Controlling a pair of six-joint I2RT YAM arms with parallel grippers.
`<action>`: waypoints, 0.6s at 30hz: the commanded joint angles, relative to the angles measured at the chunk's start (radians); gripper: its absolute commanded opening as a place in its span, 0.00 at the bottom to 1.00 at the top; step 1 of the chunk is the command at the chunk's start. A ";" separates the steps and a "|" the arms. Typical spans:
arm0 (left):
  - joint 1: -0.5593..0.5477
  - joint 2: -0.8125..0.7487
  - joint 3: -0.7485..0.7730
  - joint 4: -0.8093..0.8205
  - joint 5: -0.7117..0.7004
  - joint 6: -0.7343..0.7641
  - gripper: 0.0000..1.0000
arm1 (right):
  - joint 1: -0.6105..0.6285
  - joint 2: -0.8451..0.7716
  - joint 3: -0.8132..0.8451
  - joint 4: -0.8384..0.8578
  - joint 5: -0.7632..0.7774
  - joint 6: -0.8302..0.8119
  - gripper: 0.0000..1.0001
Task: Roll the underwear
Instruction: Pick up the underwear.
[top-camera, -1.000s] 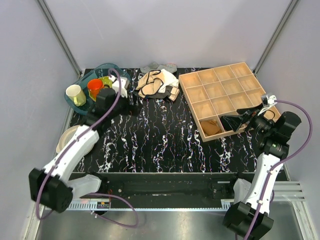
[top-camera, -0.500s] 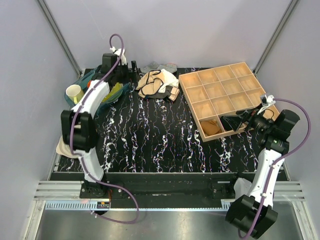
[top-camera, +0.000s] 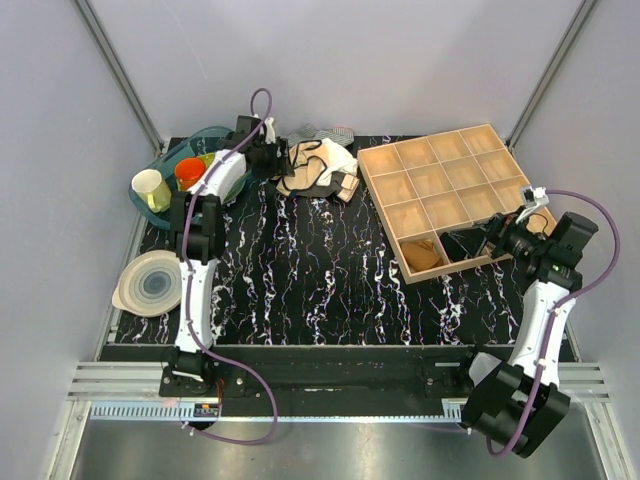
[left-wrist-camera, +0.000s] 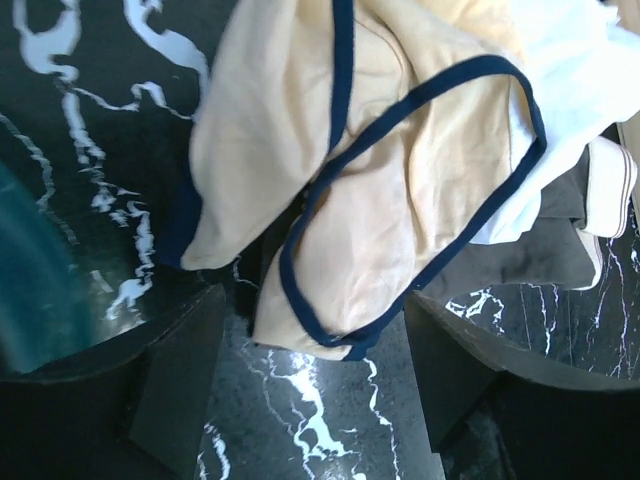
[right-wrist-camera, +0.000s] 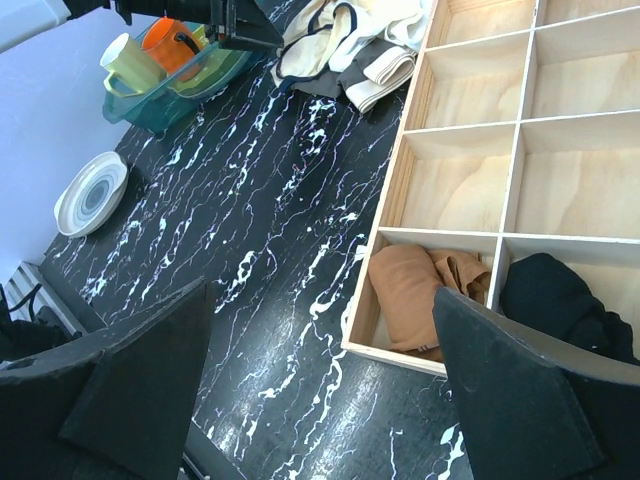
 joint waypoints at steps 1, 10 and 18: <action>-0.036 0.033 0.104 0.002 0.001 -0.013 0.73 | -0.008 0.018 0.055 -0.030 -0.006 -0.040 1.00; -0.039 0.082 0.121 -0.010 -0.110 -0.004 0.50 | -0.008 0.043 0.067 -0.061 -0.006 -0.065 1.00; -0.042 0.083 0.131 -0.027 -0.142 0.010 0.31 | -0.008 0.043 0.072 -0.072 -0.008 -0.071 1.00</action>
